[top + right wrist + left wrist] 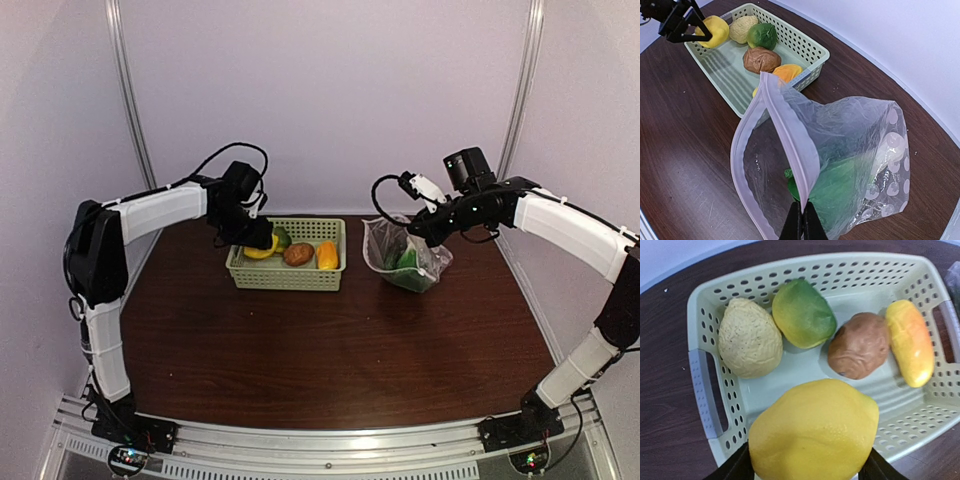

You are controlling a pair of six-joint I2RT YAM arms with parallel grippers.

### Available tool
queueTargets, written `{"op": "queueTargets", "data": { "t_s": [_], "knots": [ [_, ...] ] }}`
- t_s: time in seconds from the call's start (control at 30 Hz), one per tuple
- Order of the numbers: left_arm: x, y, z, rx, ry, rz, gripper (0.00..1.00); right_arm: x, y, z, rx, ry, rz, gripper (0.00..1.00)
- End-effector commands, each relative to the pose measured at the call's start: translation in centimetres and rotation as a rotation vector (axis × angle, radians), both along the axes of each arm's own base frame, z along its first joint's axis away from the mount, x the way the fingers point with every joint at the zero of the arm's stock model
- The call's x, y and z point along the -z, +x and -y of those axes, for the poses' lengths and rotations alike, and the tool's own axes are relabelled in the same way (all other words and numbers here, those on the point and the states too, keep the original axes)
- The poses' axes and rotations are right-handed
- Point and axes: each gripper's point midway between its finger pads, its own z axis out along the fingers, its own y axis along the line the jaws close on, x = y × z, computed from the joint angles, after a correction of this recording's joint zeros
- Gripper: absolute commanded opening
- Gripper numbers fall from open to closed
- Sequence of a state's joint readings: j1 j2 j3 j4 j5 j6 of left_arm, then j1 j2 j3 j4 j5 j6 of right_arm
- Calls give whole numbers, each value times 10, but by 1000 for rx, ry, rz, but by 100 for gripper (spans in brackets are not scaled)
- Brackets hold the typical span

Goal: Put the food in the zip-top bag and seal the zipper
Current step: Pick up the fake fruit from the bin, then place the fake fruit in the zipper food storage bag.

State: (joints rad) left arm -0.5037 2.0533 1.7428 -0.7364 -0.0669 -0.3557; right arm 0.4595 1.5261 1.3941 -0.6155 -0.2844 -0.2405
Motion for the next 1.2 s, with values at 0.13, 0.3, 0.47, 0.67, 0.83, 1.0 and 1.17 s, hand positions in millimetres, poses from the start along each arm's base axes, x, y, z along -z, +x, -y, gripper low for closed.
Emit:
{"op": "queueTargets", "data": {
  "t_s": [0.13,0.3,0.47,0.67,0.83,1.0,1.17],
  "knots": [
    [-100,-47,82,308,-338,152,41,-8,7,0,8,-2,6,0],
    [-143,-95,158,552,-557,185,41,-11,9,-5,-1,12,-9,0],
    [-170,-136,218,717,-732,214,40,-15,9,-9,-8,32,-20,0],
    [-166,-129,257,680,-916,169,38,-20,3,-17,-36,74,-50,0],
    [-134,-96,266,537,-894,188,36,-39,-6,-24,-60,142,-56,0],
    [-111,-84,269,466,-884,164,37,-52,-8,-24,-71,161,-43,0],
    [-89,-67,274,396,-832,132,38,-50,-15,-32,-115,192,-71,0]
  ]
}}
